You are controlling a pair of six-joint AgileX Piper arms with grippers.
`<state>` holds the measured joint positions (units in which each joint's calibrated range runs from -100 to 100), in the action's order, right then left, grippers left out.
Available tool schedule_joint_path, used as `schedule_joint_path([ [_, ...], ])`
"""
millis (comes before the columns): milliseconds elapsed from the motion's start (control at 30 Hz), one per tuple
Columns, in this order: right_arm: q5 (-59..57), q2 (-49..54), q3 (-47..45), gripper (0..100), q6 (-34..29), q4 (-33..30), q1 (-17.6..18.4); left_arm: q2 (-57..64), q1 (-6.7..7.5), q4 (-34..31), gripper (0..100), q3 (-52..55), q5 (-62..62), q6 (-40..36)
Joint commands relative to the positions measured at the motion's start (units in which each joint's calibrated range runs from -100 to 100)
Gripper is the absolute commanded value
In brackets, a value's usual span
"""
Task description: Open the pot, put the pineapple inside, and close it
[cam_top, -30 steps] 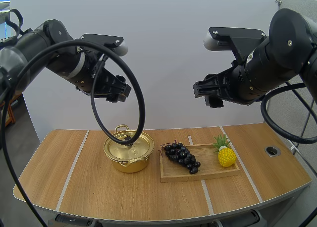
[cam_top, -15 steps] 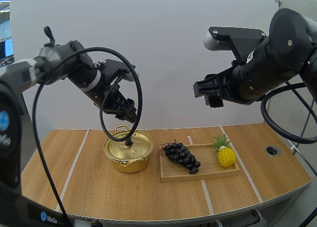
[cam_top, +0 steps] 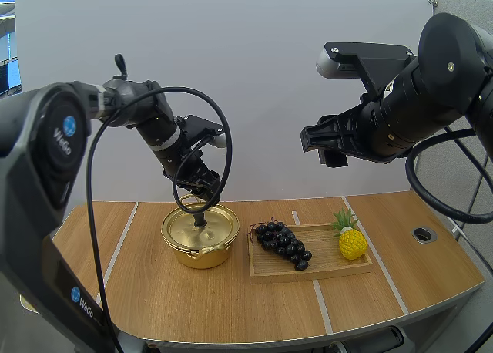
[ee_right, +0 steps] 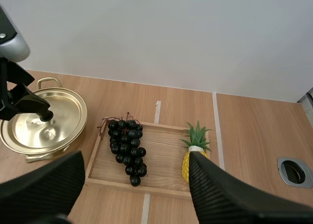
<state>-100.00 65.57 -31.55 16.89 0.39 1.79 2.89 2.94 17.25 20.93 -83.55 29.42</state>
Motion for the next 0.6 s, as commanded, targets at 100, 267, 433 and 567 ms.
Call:
schedule_joint_path([
  [100, 0.00, 0.19, 0.37, 100, -0.10, -0.39, -0.20, -3.81, 0.24, -3.15, 100, -2.10, -0.06, -2.05],
  [267, 0.00, 0.19, 0.37, 100, -0.10, -0.39, -0.20, -6.41, 0.24, -3.03, 100, -2.10, -0.27, -2.05],
  [433, 0.00, 0.19, 0.37, 100, -0.10, -0.39, -0.20, -8.10, 0.24, -3.03, 100, -2.10, -1.02, -2.05],
  [567, 0.00, 0.19, 0.37, 100, -0.10, -0.39, -0.20, -8.94, 0.24, -3.03, 100, -2.10, -2.24, -2.05],
])
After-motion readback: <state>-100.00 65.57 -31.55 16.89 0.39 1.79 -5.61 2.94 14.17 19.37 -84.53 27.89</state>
